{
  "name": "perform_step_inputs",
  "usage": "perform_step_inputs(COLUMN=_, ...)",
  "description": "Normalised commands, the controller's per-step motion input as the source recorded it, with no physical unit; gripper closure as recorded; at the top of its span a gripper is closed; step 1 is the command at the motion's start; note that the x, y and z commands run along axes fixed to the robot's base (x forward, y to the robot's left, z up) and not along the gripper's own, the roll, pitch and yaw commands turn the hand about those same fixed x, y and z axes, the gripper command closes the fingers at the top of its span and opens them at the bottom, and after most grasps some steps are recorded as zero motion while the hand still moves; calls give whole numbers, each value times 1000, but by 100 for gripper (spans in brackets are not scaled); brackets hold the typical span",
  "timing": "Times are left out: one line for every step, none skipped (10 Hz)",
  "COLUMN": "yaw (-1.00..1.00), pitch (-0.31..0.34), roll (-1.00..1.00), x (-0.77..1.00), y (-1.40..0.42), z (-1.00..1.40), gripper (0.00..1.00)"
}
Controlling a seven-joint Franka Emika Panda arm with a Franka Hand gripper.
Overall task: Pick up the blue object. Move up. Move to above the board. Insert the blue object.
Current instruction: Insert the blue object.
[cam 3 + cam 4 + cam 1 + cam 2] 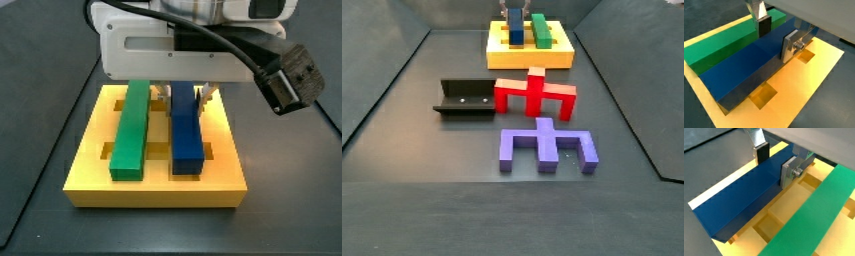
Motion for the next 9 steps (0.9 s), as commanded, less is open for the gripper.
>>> perform_step_inputs(yaw=0, pitch=0, roll=0, x=0, y=-49, z=-209, gripper=100)
perform_step_inputs(yaw=0, pitch=-13, roll=-20, x=86, y=-97, z=-214, gripper=100)
perform_step_inputs(yaw=0, pitch=-10, roll=-7, x=40, y=-100, z=-223, gripper=100)
perform_step_inputs(yaw=0, pitch=-30, roll=-33, x=14, y=-117, z=-211, gripper=100)
perform_step_inputs(yaw=0, pitch=-27, roll=-16, x=29, y=-86, z=-254, gripper=100)
perform_step_inputs(yaw=0, pitch=-24, roll=-37, x=134, y=-103, z=-260, gripper=100)
perform_step_inputs(yaw=0, pitch=-26, roll=-37, x=60, y=-57, z=-243, gripper=100)
perform_step_inputs(yaw=0, pitch=-27, roll=-10, x=20, y=0, z=-237, gripper=100)
perform_step_inputs(yaw=0, pitch=0, roll=0, x=0, y=0, z=0, gripper=100)
